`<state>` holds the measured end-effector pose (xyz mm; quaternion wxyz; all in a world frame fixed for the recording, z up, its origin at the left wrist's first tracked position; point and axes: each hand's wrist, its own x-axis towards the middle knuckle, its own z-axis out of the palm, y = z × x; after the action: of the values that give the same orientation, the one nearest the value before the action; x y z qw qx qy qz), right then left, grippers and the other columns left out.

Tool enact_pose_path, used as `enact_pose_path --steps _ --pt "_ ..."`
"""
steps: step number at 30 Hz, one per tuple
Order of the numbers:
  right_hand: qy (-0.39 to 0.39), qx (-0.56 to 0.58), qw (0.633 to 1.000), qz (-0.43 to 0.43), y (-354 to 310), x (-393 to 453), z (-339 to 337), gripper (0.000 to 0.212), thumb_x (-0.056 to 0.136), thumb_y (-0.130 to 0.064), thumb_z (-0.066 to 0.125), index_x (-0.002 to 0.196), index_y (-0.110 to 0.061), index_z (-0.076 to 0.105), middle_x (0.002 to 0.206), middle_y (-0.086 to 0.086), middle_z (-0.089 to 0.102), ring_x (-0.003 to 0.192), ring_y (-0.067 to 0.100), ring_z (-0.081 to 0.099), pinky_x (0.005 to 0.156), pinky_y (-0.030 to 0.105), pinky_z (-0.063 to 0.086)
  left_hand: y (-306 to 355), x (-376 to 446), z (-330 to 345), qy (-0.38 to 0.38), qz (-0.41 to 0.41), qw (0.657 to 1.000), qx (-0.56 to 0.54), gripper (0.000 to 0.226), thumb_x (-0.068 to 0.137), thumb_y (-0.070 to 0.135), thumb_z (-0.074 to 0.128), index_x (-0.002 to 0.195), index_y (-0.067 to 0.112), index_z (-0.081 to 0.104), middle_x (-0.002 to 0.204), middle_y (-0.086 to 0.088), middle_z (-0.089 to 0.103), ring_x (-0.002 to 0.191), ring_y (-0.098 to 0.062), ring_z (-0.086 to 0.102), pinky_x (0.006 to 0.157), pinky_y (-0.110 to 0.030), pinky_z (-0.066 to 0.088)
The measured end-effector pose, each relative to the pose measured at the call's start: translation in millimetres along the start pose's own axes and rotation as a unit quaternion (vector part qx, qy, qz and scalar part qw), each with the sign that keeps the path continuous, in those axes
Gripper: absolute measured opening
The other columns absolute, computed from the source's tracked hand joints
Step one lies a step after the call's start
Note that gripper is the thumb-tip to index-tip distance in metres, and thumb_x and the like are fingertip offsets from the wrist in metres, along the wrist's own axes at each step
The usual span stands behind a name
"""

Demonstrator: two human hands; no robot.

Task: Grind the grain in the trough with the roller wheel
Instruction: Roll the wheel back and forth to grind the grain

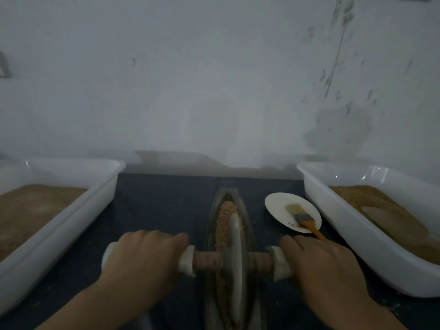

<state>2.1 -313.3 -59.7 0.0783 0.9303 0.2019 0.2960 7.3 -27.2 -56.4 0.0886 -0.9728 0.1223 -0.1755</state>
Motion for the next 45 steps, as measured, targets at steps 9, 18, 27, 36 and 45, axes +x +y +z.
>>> enact_pose_path --steps 9,18,27,36,45 --pt "-0.079 -0.035 0.995 0.04 20 75 39 0.017 0.091 -0.03 0.057 0.104 -0.023 0.049 0.09 -0.004 0.061 0.078 0.016 0.059 0.069 0.032 0.051 -1 78 35 0.063 -0.05 0.997 -0.019 0.022 0.084 0.04 0.056 0.078 0.031 0.037 0.075 0.007 0.058 0.068 -0.02 0.058 0.057 -0.03 0.03" --pt "-0.008 0.02 1.0 0.015 -3 -9 -3 0.057 0.027 -0.017 0.091 0.062 -0.024 0.047 0.047 -0.005 0.045 0.036 0.012 0.041 0.032 0.024 0.026 3 -7 -3 0.088 0.049 0.995 0.003 0.045 0.048 0.042 0.08 0.066 0.031 0.04 0.052 0.01 0.043 0.041 -0.015 0.048 0.045 -0.023 0.015" --pt "-0.042 -0.04 0.996 0.068 26 68 61 0.029 0.079 -0.03 0.069 0.084 -0.029 0.041 0.072 -0.004 0.056 0.062 0.017 0.05 0.054 0.029 0.034 1 91 28 0.072 -0.024 0.997 0.027 0.021 0.085 0.038 0.053 0.08 0.03 0.035 0.081 0.005 0.062 0.071 -0.022 0.059 0.058 -0.031 0.033" --pt "0.018 -0.023 1.0 -0.006 -2 2 -9 0.033 0.05 -0.008 0.08 0.069 -0.019 0.055 0.057 0.001 0.054 0.046 0.02 0.05 0.043 0.027 0.037 -1 -4 21 0.136 0.055 0.989 -0.033 0.05 0.049 0.039 0.082 0.066 0.031 0.036 0.052 0.008 0.048 0.039 -0.016 0.05 0.043 -0.022 0.027" --pt "-0.057 -0.078 0.995 0.007 15 61 33 0.029 0.072 -0.021 0.073 0.093 -0.021 0.053 0.078 0.0 0.062 0.066 0.023 0.061 0.051 0.029 0.032 -3 39 41 0.111 -0.026 0.993 -0.004 0.029 0.076 0.045 0.065 0.072 0.03 0.04 0.063 0.006 0.057 0.056 -0.019 0.059 0.049 -0.026 0.032"
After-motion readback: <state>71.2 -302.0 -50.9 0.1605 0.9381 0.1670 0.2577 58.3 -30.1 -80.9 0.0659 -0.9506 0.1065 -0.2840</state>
